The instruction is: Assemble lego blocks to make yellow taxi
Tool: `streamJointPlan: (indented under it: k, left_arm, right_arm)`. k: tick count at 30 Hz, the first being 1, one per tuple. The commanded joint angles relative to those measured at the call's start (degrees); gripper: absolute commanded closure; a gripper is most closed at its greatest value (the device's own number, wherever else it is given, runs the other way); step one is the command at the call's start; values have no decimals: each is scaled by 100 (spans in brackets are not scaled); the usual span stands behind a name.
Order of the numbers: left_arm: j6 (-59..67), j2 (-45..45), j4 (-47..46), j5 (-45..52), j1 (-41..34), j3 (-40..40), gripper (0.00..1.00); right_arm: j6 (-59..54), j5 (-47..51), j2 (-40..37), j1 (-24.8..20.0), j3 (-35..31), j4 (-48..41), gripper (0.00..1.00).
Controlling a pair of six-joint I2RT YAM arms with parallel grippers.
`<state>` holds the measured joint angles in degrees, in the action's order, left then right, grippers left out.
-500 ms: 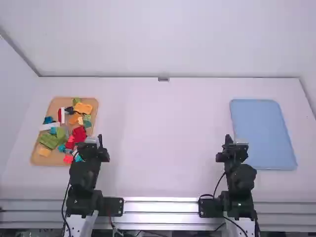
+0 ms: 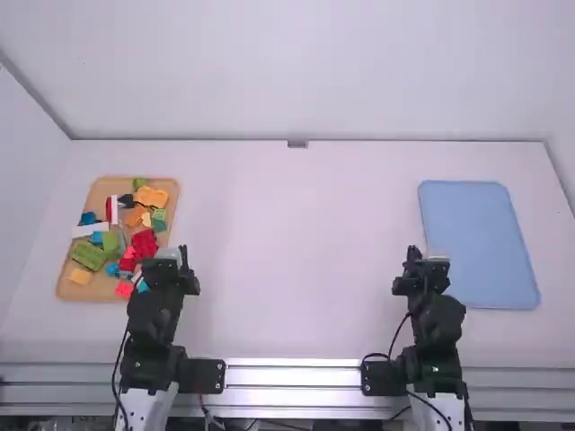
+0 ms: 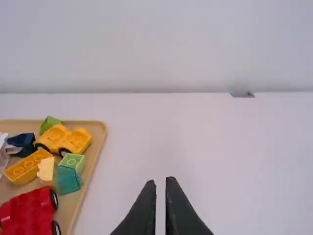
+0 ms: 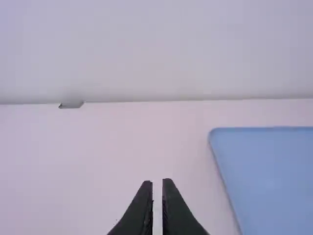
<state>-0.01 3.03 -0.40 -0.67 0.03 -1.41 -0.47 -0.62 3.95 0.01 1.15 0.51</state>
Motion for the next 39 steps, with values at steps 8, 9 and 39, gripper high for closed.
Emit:
streamJointPlan:
  k: [8,9,39]
  left_arm:
    - [590,751,-8,-185,-42,-771,81]
    - [650,826,5,-197,-44,-820,80]
    - [563,4339,1406,-1115,-176,-3352,23]
  right_arm:
    - [-167,-60,818,181,814,258,81]
    - [-184,-65,892,198,866,284,80]
    - [-773,-304,4835,839,3457,2017,23]
